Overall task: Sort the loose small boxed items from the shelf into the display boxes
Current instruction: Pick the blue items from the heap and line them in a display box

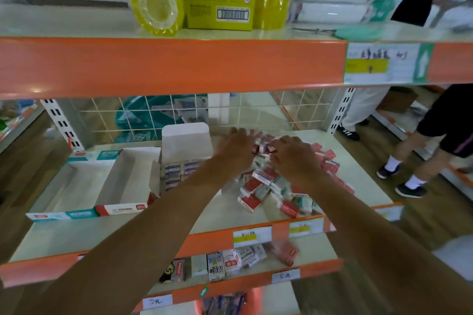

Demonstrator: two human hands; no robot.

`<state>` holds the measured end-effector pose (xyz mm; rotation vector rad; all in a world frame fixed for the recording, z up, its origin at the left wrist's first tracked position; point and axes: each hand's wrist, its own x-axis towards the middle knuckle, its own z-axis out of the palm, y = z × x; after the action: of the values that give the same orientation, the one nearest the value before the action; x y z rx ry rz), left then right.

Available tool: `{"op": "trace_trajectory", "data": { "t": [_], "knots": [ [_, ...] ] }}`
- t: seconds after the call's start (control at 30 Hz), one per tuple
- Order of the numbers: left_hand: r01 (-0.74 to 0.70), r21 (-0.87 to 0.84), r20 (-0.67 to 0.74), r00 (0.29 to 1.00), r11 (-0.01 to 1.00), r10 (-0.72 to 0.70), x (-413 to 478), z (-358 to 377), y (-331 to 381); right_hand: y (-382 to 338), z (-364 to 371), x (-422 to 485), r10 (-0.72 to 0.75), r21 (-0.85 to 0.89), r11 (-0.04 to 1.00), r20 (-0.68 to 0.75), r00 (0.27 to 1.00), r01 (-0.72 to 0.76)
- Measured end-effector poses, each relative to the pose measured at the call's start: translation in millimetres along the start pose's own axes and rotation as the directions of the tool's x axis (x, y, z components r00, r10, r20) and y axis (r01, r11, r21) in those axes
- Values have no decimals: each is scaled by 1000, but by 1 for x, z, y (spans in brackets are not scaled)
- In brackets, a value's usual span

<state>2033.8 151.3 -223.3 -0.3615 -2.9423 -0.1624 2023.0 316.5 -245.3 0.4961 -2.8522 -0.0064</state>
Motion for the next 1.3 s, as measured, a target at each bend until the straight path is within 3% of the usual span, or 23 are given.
{"op": "trace_trajectory", "data": {
  "t": [0.17,0.33,0.43,1.0,1.1,1.3],
  "knots": [
    [-38,-42,-12,999,998,37,13,12,29,34,3,-8,68,-60,996,59,996,-64],
    [-24,-118,-35,999,993,20,30,27,45,53,10,-8,105,35,994,63,992,-108],
    [-19,-153,-35,999,988,14,40,32,46,55,11,-3,65,111,991,90,994,-75],
    [108,-198,58,993,974,-98,65,43,54,67,14,8,-78,136,989,131,988,60],
    [107,-229,47,994,968,-98,65,45,53,70,10,3,-82,206,977,86,993,62],
    [69,-336,-7,997,939,-76,53,38,41,60,6,4,50,414,908,25,998,-56]
  ]
}}
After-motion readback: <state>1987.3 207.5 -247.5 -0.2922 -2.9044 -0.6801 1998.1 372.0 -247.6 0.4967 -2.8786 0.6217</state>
